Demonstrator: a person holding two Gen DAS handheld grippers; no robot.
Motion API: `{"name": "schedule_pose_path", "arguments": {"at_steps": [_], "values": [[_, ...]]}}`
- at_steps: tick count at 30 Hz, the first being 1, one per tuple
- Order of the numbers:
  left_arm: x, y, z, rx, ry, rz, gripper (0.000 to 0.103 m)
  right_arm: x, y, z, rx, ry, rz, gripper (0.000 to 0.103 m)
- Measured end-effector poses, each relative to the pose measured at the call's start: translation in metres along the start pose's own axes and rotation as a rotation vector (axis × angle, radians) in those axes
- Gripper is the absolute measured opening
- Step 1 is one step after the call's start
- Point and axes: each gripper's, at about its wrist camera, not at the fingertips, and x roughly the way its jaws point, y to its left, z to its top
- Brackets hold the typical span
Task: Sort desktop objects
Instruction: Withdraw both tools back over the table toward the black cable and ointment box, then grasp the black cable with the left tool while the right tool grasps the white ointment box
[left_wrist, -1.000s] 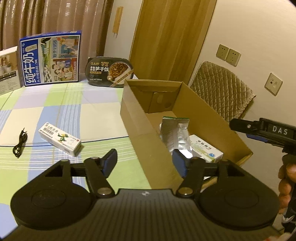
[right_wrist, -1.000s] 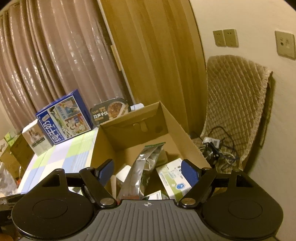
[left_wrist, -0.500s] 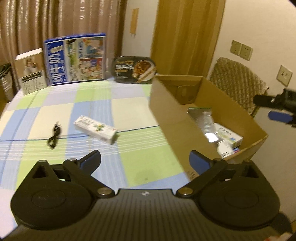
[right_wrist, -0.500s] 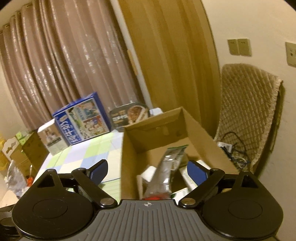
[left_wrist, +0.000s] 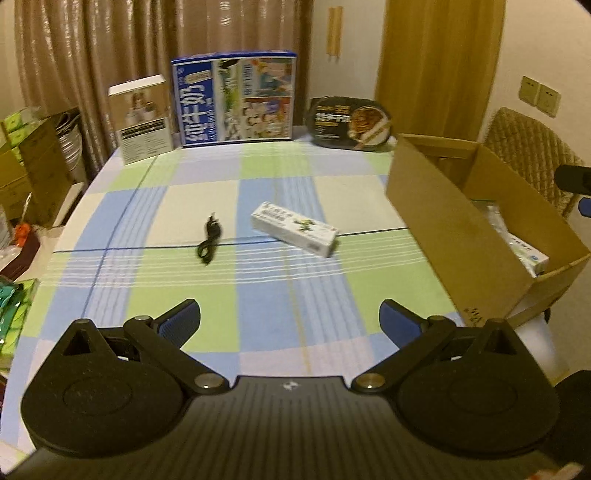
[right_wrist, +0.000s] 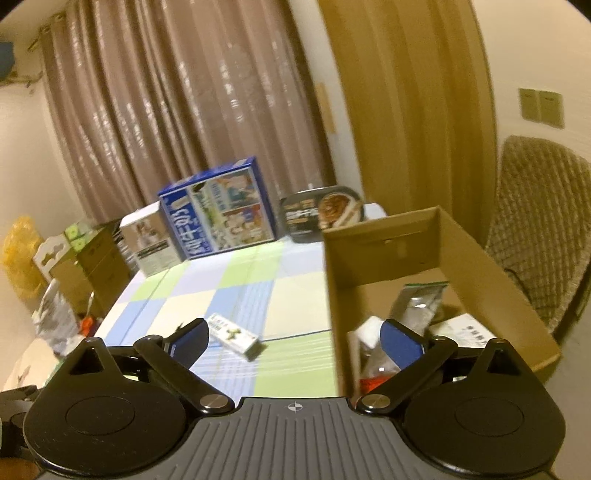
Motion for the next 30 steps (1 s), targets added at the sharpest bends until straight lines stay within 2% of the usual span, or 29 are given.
{"name": "schedule_pose_path", "arguments": {"at_steps": [15,21,30], "values": [[0.002,0.049,-0.008,-0.044,0.011,0.014,0.101,0.038,0.049,-0.008,-0.146,0.075,0.054,0.099],[0.017,0.061,-0.002,0.021,0.009,0.037,0.101,0.065,0.059,-0.012,-0.212,0.115,0.06,0.1],[0.065,0.079,0.011,0.101,0.054,0.049,0.101,0.117,0.069,-0.014,-0.306,0.169,0.076,0.1]]}}
